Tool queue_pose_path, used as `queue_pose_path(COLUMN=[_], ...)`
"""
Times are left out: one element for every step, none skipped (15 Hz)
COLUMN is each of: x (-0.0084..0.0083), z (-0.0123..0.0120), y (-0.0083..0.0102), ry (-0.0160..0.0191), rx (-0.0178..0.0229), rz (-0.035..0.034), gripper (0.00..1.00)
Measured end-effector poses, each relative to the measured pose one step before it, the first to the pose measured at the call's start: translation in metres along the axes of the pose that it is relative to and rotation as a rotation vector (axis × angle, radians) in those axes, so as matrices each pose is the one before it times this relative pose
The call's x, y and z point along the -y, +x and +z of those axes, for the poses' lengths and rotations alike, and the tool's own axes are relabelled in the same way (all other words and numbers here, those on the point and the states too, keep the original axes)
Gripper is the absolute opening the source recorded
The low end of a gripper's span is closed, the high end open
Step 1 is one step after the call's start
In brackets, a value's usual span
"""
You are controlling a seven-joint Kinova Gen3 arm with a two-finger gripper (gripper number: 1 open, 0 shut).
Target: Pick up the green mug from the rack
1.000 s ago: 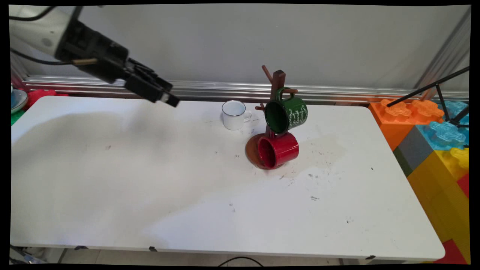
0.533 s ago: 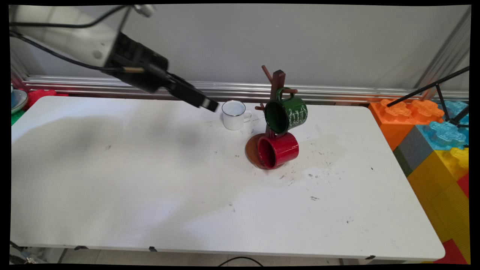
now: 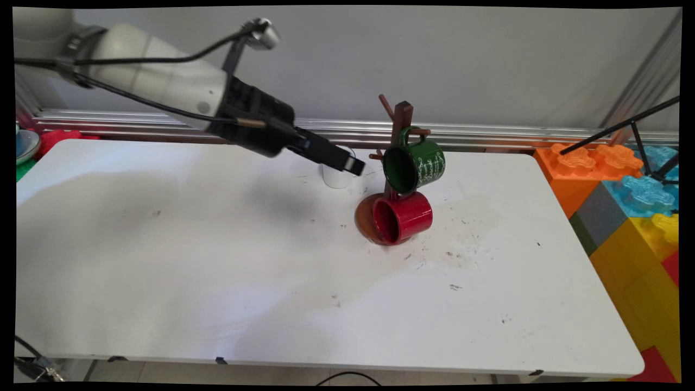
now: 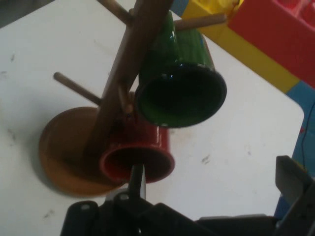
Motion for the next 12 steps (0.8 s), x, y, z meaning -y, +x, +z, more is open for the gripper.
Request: queue_pose_path(x=[-0.00435,-0.00453,-0.00403,-0.00318,-0.003,-0.00255,-0.00209,-0.00201,-0.00151,-0.00082,-0.00059,-0.00024], z=[0.00705,0.008,0.00766,0.0066,0.0076,0.00725,0.00641,0.00706,0.00665,0.00568,0.00631,0.00601], y=[-0.00166,-0.00216,-0.00238,-0.00208,-0.00244,-0.00252,-0.00215,-0.00206,-0.00192,-0.0013,-0.00123,-0.00134], ry=[-0.00237,-0.00237,-0.00199,-0.00157,-0.00111,-0.00134,-0.00254,-0.00203,-0.00303,-0.001,-0.00063,-0.00002], rx=[-0.00418,-0.00498,-0.00492,-0.00492,-0.00705,-0.00686,-0.0071,-0.01081,-0.01195,-0.01198,-0.01418,-0.01313], rz=[-0.01263,-0.01374,-0.01326,-0.0099,-0.01023,-0.00812,-0.00601,-0.00518,-0.00389,-0.00214,-0.00141,-0.00116], gripper=[1.0,1.0,1.0,1.0,1.0,1.0,1.0,1.0,1.0,1.0,1.0,1.0])
